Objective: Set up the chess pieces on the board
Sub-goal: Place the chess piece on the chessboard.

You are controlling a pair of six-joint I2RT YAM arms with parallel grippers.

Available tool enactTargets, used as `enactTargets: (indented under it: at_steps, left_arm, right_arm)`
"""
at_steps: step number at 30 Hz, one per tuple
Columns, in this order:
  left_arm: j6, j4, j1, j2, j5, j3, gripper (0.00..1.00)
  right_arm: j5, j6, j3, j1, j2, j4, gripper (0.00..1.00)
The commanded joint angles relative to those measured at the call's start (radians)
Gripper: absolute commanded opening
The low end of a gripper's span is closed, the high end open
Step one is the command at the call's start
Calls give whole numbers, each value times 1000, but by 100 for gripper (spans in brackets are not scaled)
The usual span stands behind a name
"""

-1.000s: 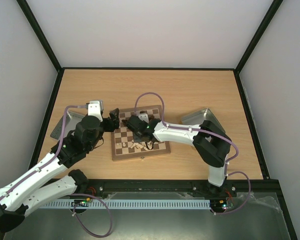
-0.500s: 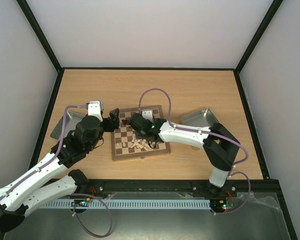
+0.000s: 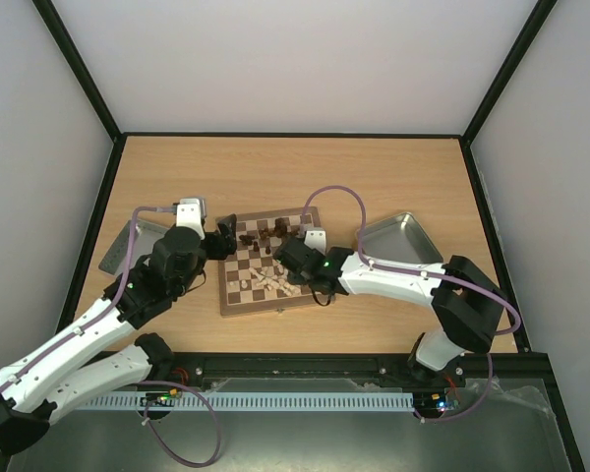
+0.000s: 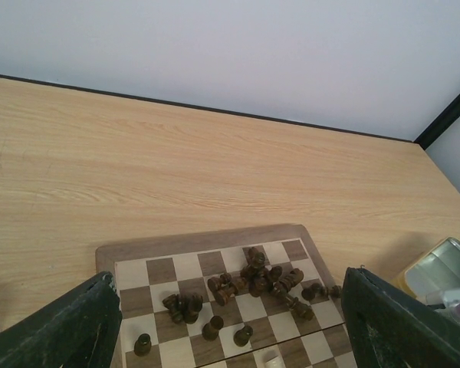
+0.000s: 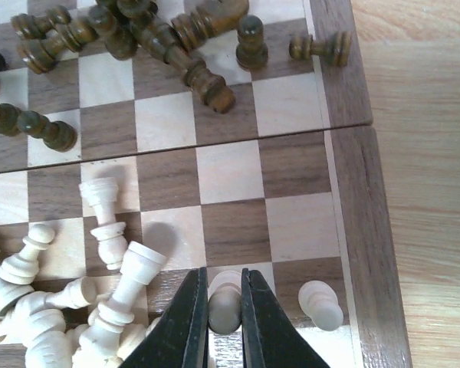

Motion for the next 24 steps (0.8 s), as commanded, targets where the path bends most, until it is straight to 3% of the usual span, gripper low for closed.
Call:
enactTargets:
  at_steps: [1, 16, 24]
  left_arm:
    - [-9, 15, 0, 2, -2, -13, 81]
    - [-11, 13, 0, 4, -2, -18, 81]
    - [-13, 12, 0, 2, -2, -19, 81]
  right_arm:
    - [11, 53, -19, 5, 7, -5, 8]
    - [-46, 79, -45, 4, 55, -1, 8]
    - [-53, 73, -33, 6, 62, -2, 17]
